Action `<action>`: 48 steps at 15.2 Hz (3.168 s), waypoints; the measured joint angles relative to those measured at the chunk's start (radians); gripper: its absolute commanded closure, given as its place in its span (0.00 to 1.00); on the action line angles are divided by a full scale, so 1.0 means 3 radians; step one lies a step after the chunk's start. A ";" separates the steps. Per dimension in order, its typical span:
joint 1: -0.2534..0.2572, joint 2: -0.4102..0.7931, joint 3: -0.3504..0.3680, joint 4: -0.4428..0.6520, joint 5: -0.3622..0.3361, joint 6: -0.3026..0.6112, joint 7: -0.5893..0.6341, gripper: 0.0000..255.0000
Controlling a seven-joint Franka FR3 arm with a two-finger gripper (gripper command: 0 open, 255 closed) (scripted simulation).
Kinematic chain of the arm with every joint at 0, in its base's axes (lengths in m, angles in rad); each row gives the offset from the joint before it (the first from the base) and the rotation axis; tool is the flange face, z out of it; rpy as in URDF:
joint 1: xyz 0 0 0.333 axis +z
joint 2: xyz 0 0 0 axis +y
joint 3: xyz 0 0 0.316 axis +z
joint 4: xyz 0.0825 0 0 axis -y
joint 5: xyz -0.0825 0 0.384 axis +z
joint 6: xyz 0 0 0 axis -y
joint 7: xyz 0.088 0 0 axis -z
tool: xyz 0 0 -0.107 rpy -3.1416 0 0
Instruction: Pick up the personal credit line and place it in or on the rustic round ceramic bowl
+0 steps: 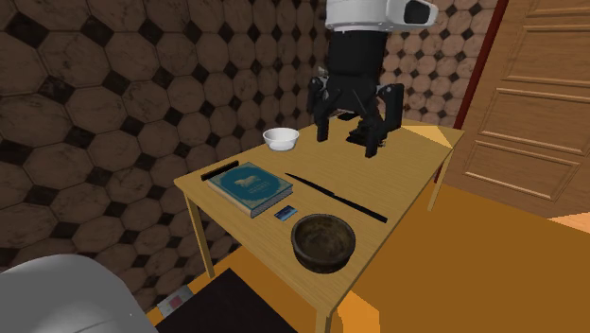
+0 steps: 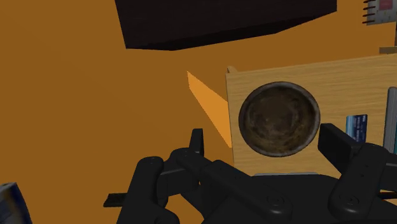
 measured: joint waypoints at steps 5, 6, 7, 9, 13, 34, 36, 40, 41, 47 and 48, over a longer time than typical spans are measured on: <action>0.0092 0.0612 0.0145 0.0172 0.0115 0.0232 0.0175 0.00; 0.0107 0.0723 0.0167 0.0197 0.0133 0.0278 0.0200 0.00; 0.0127 0.0823 0.0194 0.0224 0.0154 0.0309 0.0234 0.00; 0.0160 0.1088 0.0243 0.0355 0.0185 0.0365 0.0296 0.00; 0.0221 0.1573 0.0321 0.0577 0.0234 0.0470 0.0394 0.00; 0.0702 0.4384 0.0591 0.2761 0.0345 0.0316 0.0888 0.00; 0.0767 0.4692 0.0606 0.3118 0.0352 0.0199 0.0930 0.00; 0.0883 0.5393 0.0622 0.3996 0.0356 -0.0115 0.0972 0.00; 0.0918 0.5556 0.0628 0.4220 0.0357 -0.0203 0.0991 0.00; 0.0963 0.5687 0.0638 0.4177 0.0368 -0.0049 0.1007 0.00; 0.0964 0.5672 0.0640 0.4111 0.0371 0.0001 0.1006 0.00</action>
